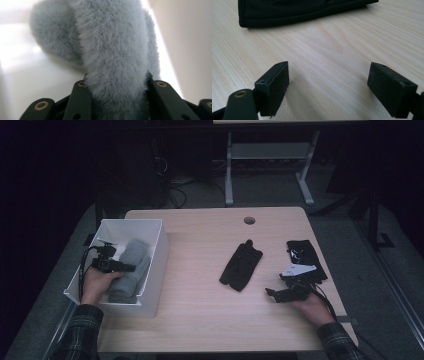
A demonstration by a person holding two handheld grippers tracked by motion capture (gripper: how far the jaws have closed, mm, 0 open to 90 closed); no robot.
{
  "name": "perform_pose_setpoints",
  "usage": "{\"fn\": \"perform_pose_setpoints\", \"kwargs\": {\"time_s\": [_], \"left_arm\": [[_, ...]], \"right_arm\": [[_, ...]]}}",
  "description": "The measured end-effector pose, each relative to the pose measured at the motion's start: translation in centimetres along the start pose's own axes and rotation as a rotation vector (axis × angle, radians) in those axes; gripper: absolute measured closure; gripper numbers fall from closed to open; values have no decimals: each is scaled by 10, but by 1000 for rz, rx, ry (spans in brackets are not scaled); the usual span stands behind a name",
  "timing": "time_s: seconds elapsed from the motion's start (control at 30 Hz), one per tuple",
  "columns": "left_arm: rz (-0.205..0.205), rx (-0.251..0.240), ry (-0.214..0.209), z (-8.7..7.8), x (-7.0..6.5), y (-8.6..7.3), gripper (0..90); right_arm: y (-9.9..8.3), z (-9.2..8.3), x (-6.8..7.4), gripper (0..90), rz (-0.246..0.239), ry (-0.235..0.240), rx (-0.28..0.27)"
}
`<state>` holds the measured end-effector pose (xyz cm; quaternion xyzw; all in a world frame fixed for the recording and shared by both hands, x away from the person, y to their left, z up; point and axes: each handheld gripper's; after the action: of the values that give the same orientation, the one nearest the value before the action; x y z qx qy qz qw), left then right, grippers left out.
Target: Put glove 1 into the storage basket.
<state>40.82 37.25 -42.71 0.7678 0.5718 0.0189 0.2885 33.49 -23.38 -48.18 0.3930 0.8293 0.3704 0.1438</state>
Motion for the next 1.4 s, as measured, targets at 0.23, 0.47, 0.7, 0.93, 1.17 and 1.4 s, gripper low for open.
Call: {"fn": "perform_pose_setpoints", "kwargs": {"time_s": [0.23, 0.47, 0.7, 0.93, 1.17, 1.4], "left_arm": [[-15, -13, 4, -1, 1, 0, 512], [14, -40, 92, -12, -13, 11, 300], [71, -104, 118, -37, -29, 25, 227], [117, -160, 69, -56, -48, 36, 219], [194, -186, 21, -64, -82, 45, 194], [283, -212, -35, -64, -125, 54, 161]], "right_arm": [[0, 0, 0, 175, 0, 0, 0], [0, 0, 0, 175, 0, 0, 0], [0, 0, 0, 175, 0, 0, 0], [0, 0, 0, 175, 0, 0, 0], [0, 0, 0, 175, 0, 0, 0], [0, 0, 0, 175, 0, 0, 0]]}}
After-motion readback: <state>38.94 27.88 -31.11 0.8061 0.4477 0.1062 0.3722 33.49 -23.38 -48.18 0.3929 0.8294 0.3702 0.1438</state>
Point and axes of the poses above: each handheld gripper's, and its own axes: z roughly forward along the jaws, y roughly out of its top, x roughly to its left, and after that the axes turned 1 degree about z, right-handed
